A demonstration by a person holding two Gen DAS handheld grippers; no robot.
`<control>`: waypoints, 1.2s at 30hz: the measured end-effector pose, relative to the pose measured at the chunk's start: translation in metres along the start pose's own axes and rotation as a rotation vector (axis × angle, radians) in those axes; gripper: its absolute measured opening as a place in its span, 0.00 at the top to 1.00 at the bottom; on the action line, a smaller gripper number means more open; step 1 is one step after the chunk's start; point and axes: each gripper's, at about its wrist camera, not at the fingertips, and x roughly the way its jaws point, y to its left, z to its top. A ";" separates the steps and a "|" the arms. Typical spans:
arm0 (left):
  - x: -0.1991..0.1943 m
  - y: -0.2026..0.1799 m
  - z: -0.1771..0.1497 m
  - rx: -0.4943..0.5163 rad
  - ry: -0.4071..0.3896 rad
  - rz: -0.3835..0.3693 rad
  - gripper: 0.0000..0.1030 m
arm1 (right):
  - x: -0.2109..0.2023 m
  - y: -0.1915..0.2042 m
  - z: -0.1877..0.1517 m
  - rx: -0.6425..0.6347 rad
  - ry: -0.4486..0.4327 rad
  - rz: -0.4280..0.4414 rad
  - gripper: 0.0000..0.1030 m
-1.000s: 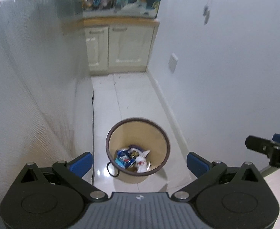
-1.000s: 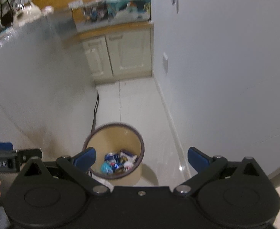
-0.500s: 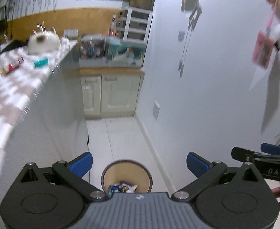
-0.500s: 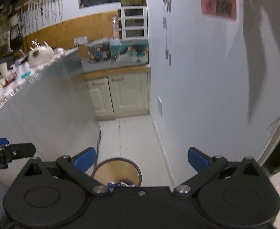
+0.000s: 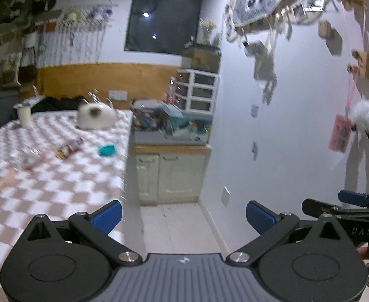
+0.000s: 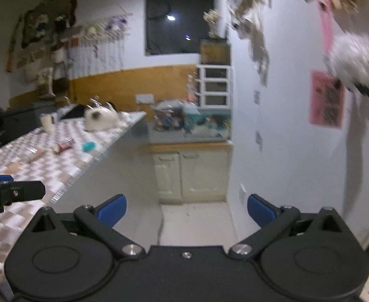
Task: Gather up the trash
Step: 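Move both open grippers back toward the counter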
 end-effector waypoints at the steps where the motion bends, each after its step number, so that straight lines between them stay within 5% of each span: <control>1: -0.006 0.007 0.004 0.000 -0.012 0.009 0.00 | 0.000 0.006 0.004 -0.002 -0.007 0.014 0.00; 15: -0.032 0.144 0.060 0.003 -0.086 0.188 0.00 | 0.039 0.107 0.050 -0.074 -0.073 0.171 0.00; 26: 0.034 0.259 0.087 -0.073 -0.022 0.302 0.00 | 0.104 0.185 0.092 -0.152 -0.113 0.236 0.00; 36: 0.106 0.318 0.060 -0.137 0.098 0.342 0.04 | 0.180 0.260 0.118 -0.273 -0.100 0.274 0.00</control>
